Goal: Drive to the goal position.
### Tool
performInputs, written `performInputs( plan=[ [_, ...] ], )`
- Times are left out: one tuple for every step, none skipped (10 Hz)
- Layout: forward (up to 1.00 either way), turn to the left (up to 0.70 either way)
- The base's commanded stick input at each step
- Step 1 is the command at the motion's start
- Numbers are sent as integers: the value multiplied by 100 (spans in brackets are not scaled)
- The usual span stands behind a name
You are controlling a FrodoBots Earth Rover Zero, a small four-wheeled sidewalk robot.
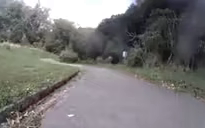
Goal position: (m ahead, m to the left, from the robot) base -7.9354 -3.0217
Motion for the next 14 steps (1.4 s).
performInputs(
  plan=[
    [0, -100],
    [0, -100],
    [0, -100],
    [0, -100],
    [0, -100],
    [0, -100],
    [0, -100],
    [0, -100],
    [0, -100],
    [0, -100],
    [0, -100],
    [0, -100],
    [0, -100],
    [0, -100]
  ],
)
